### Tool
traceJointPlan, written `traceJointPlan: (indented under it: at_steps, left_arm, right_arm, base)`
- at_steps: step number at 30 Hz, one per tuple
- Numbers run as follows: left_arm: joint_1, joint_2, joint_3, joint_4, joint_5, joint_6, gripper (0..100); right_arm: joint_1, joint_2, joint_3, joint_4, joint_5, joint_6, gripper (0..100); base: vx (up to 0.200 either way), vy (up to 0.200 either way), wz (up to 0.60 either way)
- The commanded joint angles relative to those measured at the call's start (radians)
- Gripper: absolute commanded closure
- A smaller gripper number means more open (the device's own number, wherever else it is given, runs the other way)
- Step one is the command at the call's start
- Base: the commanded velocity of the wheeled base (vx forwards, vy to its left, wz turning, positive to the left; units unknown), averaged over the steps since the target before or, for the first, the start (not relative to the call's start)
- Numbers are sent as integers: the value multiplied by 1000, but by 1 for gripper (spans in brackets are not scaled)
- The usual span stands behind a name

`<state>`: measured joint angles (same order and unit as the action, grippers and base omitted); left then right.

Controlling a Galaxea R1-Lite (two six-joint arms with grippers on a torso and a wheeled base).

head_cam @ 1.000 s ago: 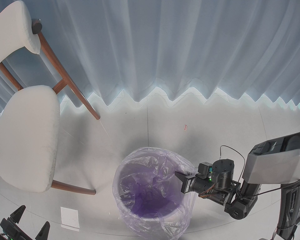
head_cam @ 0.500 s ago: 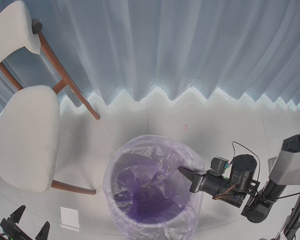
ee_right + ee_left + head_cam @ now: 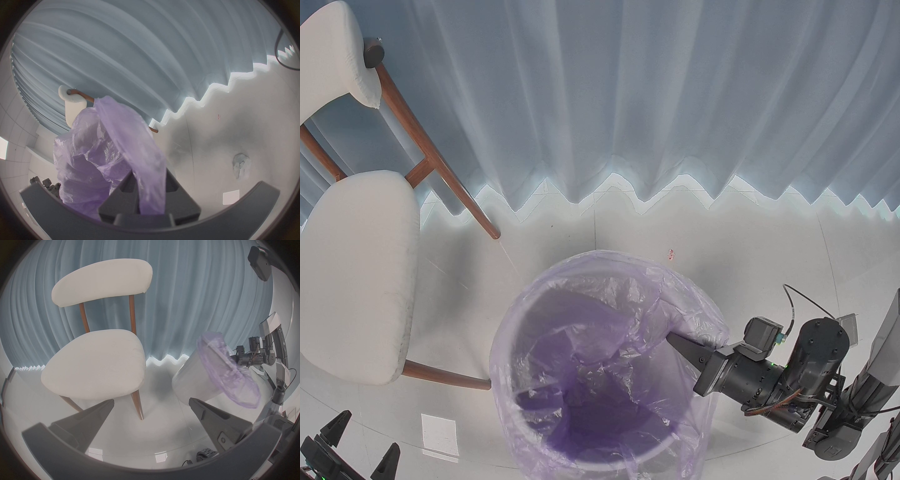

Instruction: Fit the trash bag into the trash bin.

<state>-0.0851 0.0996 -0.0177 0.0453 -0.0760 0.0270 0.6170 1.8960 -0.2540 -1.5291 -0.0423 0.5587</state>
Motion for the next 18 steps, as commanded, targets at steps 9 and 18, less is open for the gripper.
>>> traceJointPlan:
  at_steps: [9,18]
  left_arm:
    - [-2,-1,18,-1,-15,11,0]
    - [-105,279,-430,-255,-33,-217,0]
  right_arm:
    - [17,37,39,-40,-2,-56,100]
    - [18,32,33,-40,-5,-57,100]
  base:
    - [0,0,0]
    - [0,0,0]
